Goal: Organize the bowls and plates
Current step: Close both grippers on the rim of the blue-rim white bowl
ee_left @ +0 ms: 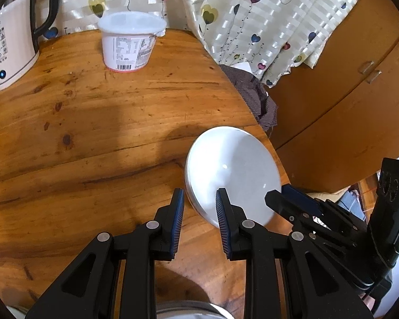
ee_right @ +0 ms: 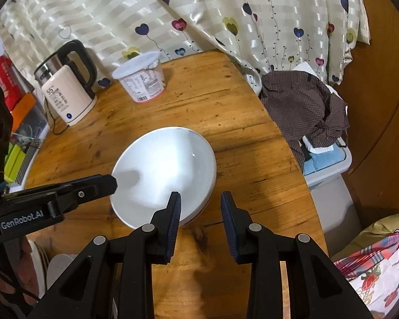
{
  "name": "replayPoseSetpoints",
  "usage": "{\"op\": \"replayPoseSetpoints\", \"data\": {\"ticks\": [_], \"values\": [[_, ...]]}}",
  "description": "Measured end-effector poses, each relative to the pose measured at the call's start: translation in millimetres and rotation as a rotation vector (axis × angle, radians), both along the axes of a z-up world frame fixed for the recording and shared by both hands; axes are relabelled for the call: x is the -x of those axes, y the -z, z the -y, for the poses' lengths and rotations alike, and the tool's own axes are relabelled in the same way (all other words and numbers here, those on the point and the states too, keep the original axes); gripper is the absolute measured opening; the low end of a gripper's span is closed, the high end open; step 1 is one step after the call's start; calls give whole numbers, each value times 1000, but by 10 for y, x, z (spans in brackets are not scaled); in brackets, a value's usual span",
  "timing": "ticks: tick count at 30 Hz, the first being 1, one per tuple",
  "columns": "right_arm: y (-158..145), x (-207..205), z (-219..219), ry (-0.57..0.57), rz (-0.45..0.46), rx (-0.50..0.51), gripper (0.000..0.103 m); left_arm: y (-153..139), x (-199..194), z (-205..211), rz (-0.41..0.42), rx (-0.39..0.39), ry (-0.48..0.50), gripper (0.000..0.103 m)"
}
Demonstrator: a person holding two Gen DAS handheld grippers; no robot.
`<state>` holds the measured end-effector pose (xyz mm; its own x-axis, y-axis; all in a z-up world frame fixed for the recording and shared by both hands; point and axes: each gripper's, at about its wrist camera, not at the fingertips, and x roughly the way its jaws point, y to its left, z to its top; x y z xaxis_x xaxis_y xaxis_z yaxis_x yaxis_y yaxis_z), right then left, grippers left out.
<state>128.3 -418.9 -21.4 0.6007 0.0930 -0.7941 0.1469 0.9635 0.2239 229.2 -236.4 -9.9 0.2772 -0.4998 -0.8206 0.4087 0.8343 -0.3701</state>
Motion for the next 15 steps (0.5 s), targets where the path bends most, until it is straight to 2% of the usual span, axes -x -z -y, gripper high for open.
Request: {"op": "replayPoseSetpoints", "data": {"ticks": [5,10,15], "values": [[37,-37,12,4,-7,-2,30,75,-42,28,-14,7,2,26],[61,-76,5,-1,-7,-6,24,116,-83,48,-15,13,7,26],[66,-98,-16,1,-6,10,22,122,-80,62,-5,7,19,26]]}}
